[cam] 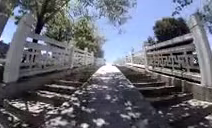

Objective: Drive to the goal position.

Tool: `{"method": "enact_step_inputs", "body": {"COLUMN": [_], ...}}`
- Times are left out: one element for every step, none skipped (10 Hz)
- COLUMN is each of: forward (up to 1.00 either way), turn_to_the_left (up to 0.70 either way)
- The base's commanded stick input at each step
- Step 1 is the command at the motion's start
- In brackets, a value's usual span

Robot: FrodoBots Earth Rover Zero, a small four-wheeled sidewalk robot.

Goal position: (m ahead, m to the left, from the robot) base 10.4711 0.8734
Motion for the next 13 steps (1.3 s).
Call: {"method": "enact_step_inputs", "body": {"forward": [0.45, 0.45, 0.45, 0.45, 0.45, 0.45, 0.45, 0.45, 0.45, 0.45, 0.45, 0.45, 0.45], "turn_to_the_left": [0.0, 0.0, 0.0, 0.0, 0.0, 0.0, 0.0, 0.0, 0.0, 0.0, 0.0, 0.0, 0.0]}}
